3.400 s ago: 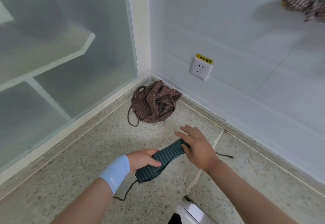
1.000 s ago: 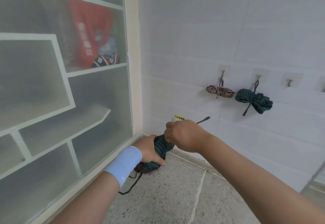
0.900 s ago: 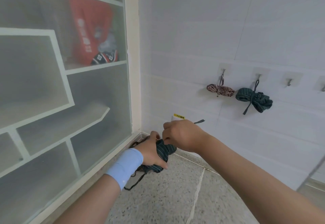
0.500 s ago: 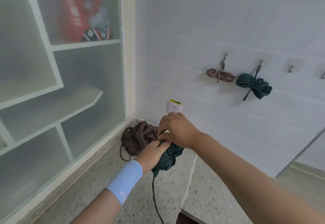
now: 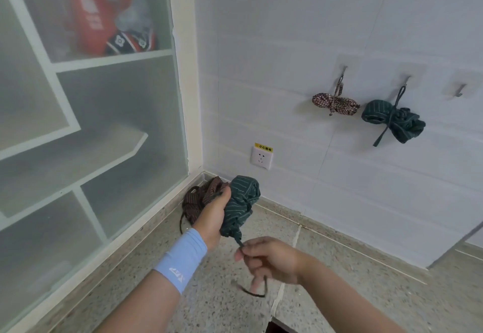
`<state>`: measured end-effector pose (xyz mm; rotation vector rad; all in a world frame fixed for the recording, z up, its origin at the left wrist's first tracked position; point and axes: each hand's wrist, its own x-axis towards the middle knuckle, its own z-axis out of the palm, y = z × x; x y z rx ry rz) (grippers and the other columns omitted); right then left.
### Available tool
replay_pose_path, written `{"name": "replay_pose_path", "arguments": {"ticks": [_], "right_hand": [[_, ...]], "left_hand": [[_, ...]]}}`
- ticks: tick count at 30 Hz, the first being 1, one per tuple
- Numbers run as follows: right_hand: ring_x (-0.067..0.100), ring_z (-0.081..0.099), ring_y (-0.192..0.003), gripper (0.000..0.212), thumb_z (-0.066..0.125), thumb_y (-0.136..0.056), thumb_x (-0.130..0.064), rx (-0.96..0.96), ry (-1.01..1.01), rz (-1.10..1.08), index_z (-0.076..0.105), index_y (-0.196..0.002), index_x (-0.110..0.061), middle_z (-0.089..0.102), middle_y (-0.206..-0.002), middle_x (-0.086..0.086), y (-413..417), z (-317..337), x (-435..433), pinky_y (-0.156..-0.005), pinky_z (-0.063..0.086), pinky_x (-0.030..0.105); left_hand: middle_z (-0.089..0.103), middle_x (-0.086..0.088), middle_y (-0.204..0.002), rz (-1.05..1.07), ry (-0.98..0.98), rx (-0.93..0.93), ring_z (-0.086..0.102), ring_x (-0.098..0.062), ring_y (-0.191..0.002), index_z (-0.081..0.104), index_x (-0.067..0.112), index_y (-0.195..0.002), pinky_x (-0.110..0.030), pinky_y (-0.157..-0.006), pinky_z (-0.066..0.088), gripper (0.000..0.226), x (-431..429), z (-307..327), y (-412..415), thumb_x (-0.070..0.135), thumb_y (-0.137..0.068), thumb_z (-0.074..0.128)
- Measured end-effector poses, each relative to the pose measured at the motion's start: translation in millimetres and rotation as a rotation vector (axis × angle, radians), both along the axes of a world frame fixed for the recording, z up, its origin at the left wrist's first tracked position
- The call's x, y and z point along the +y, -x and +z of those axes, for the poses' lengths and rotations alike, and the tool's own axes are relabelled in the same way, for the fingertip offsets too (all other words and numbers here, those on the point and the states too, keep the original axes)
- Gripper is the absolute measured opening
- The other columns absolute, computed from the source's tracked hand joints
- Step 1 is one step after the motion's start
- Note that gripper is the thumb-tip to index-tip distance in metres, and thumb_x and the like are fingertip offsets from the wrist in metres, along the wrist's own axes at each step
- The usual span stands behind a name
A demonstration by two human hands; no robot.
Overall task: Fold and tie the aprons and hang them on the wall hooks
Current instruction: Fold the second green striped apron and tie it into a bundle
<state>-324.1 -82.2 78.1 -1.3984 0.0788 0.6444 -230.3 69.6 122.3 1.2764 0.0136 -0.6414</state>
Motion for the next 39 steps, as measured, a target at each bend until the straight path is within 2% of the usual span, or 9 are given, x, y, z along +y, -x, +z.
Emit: {"name": "replay_pose_path", "arguments": {"ticks": [4,9,14,20,24,27,30,34,39], "right_hand": [[0.013,0.013,-0.054,0.02,0.045,-0.099,-0.016,0.091,0.271,0.076,0.053,-0.082,-0.018,0.024,-0.062,-0.004,-34,14,-47,-0.048,0.012,0.024],[0.007,0.019,-0.045,0.026,0.032,-0.093,-0.004,0.237,0.618,0.357,0.043,-0.074,-0.017,0.033,-0.057,-0.005,-94,50,-74,-0.046,0.013,0.02],[0.017,0.031,-0.05,0.018,0.052,-0.097,-0.021,-0.031,1.085,0.486,0.055,-0.085,-0.008,0.041,-0.068,0.003,-135,73,-73,-0.045,0.026,0.023],[0.025,0.054,-0.074,0.032,0.047,-0.098,-0.019,-0.513,1.468,0.411,0.053,-0.068,-0.01,0.057,-0.075,0.005,-151,57,-32,-0.06,0.042,0.033],[0.026,0.06,-0.088,0.02,0.045,-0.098,-0.017,-0.579,1.39,0.302,0.054,-0.082,-0.011,0.057,-0.087,0.005,-157,24,-24,-0.068,0.044,0.034],[0.029,0.061,-0.099,0.017,0.039,-0.101,-0.014,-0.59,1.344,0.234,0.054,-0.092,-0.011,0.057,-0.102,0.009,-161,0,-22,-0.077,0.047,0.036],[0.029,0.061,-0.099,0.021,0.039,-0.104,-0.017,-0.531,1.242,-0.016,0.057,-0.1,-0.009,0.061,-0.103,0.011,-166,-15,-24,-0.077,0.046,0.035],[0.025,0.063,-0.083,0.022,0.038,-0.106,-0.028,-0.496,1.049,-0.267,0.053,-0.095,-0.016,0.064,-0.085,0.001,-168,-33,-13,-0.071,0.051,0.038],[0.022,0.06,-0.077,0.019,0.038,-0.105,-0.029,-0.53,1.006,-0.368,0.052,-0.093,-0.023,0.064,-0.083,-0.001,-172,-44,-1,-0.067,0.048,0.036]], "left_hand": [[0.073,-0.007,-0.113,-0.229,-0.093,-0.149,0.068,-0.022,-0.105,0.068,0.016,-0.12,-0.035,-0.094,0.051,0.039,9,5,-7,0.04,-0.102,0.043],[0.057,0.006,-0.113,-0.583,-0.576,-0.645,0.055,-0.011,-0.107,0.044,0.073,-0.12,-0.029,-0.1,0.038,0.034,-14,-4,0,0.064,-0.097,0.02],[0.059,-0.01,-0.124,-0.506,-1.1,-0.97,0.053,-0.026,-0.115,0.041,0.028,-0.148,-0.039,-0.096,0.046,0.051,-26,-26,-10,0.038,-0.105,0.015],[0.053,-0.001,-0.08,-0.37,-1.313,-0.892,0.056,-0.024,-0.077,0.052,0.017,-0.086,-0.033,-0.069,0.044,0.045,-37,-54,-27,0.041,-0.104,0.019],[0.05,0.003,-0.074,-0.235,-1.358,-0.909,0.057,-0.019,-0.072,0.054,0.02,-0.088,-0.03,-0.06,0.035,0.043,-35,-67,-33,0.039,-0.105,0.019],[0.052,0.004,-0.075,-0.079,-1.307,-0.951,0.049,-0.014,-0.068,0.048,0.025,-0.139,-0.027,-0.059,0.034,0.045,-34,-81,-34,0.036,-0.106,0.02],[0.062,-0.001,-0.102,-0.002,-1.184,-0.966,0.055,-0.014,-0.09,0.026,0.024,-0.154,-0.023,-0.075,0.042,0.049,-33,-97,-33,0.033,-0.106,0.021],[0.041,-0.002,-0.139,0.163,-1.038,-0.848,0.055,-0.013,-0.108,0.033,0.031,-0.151,-0.019,-0.091,0.044,0.047,-34,-112,-34,0.035,-0.105,0.025],[0.063,0.003,-0.096,0.182,-1.238,-0.907,0.063,-0.013,-0.069,0.052,0.029,-0.141,-0.021,-0.045,0.047,0.052,-33,-115,-37,0.038,-0.101,0.021]]}}
